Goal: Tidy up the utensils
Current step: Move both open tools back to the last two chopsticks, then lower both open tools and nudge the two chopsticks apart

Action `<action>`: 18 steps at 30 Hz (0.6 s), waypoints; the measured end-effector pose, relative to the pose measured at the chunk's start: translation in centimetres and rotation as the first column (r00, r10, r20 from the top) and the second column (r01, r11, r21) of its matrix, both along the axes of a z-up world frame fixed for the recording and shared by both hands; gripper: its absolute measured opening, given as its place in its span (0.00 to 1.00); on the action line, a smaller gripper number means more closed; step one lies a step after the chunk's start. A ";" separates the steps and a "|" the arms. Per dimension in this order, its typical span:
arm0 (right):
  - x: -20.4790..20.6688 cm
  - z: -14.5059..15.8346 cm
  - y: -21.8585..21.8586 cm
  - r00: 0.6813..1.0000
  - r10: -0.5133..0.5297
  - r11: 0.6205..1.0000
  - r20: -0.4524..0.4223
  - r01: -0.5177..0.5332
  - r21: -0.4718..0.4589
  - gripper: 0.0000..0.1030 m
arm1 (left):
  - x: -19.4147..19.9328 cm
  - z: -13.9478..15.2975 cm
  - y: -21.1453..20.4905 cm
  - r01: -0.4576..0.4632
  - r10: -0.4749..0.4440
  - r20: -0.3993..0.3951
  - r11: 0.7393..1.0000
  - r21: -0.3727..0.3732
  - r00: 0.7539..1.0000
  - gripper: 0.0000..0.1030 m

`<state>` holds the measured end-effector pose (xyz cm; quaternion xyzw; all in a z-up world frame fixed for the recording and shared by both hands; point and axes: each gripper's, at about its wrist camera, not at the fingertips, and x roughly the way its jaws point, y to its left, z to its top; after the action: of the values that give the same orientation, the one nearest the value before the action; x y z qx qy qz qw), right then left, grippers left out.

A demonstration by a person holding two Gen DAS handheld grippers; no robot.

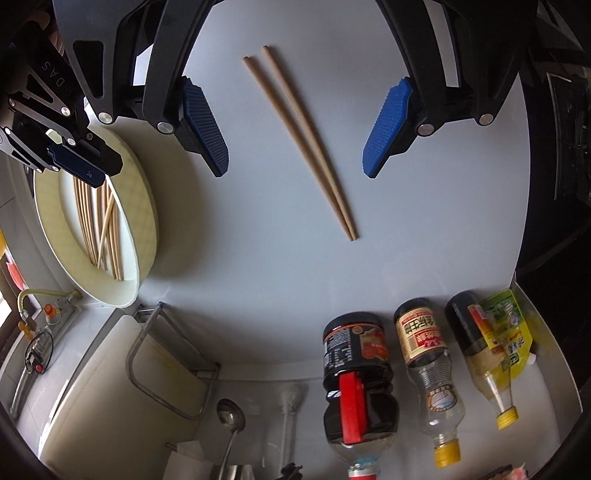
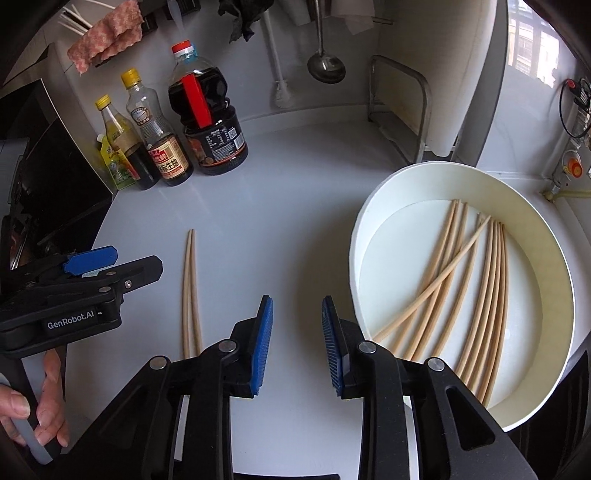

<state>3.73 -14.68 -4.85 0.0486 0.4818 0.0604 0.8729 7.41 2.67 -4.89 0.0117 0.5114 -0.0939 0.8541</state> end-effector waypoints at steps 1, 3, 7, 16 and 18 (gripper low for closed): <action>0.2 -0.1 0.7 1.000 0.017 1.000 -0.002 -0.017 -0.002 0.28 | -0.1 -0.3 0.8 -0.019 0.019 -0.005 1.000 0.005 1.000 0.74; 0.6 -0.5 2.0 0.999 0.048 0.999 -0.009 -0.048 0.001 0.32 | -0.4 -0.8 2.4 -0.063 0.063 -0.014 0.998 0.014 0.998 0.80; 1.4 -2.4 4.5 0.994 0.100 0.995 -0.048 -0.101 -0.008 0.35 | -0.9 -2.4 5.6 -0.149 0.151 -0.045 0.988 0.044 0.988 0.81; 3.6 -6.7 9.2 0.973 0.203 0.979 -0.110 -0.204 -0.004 0.38 | -2.2 -5.4 10.5 -0.267 0.272 -0.101 0.962 0.058 0.957 0.83; 3.9 -7.4 9.9 0.969 0.218 0.975 -0.116 -0.220 -0.004 0.38 | -2.4 -5.8 10.9 -0.277 0.282 -0.108 0.959 0.058 0.953 0.83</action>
<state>7.60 -4.79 -12.23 -0.0086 0.5341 0.1495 0.8320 5.02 13.58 -10.69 -0.0484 0.5580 0.0382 0.8275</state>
